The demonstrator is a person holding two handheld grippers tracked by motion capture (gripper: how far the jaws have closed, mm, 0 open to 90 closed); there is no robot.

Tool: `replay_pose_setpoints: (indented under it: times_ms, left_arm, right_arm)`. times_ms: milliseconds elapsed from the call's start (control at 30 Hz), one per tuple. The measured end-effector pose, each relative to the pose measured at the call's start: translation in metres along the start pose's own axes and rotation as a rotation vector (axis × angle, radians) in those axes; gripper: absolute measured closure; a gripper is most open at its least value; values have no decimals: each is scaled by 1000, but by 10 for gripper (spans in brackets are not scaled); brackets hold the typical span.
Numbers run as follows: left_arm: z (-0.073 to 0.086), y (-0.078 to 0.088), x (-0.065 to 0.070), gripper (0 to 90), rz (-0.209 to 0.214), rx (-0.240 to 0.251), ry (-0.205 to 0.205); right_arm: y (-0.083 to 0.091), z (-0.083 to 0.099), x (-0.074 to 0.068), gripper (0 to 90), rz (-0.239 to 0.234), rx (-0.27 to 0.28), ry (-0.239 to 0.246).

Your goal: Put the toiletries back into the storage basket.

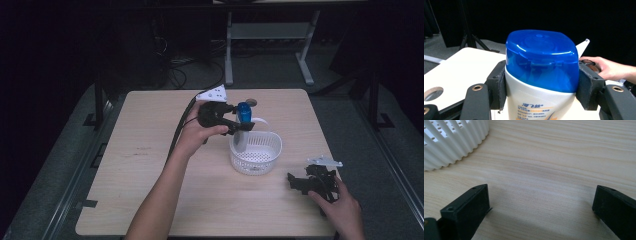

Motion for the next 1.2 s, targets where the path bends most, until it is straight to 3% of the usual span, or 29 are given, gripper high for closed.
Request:
replay_pose_setpoints:
  times_ms: [700,1200]
  left_arm:
    - [33,-11,-13,367,5,-28,25]
    - [51,-17,-18,367,-1,-32,22]
  right_arm:
    - [0,0,0,5,1,0,0]
    - [0,0,0,5,0,0,0]
Point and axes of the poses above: each handheld gripper's, and its own axes: y roughly backward along the jaws, z roughly out of its underside, x roughly to its right, the point moved 10 cm from there along -y, roughly forward along the jaws, and after that the axes turned 12 degrees about y, right-handed, at the moved point
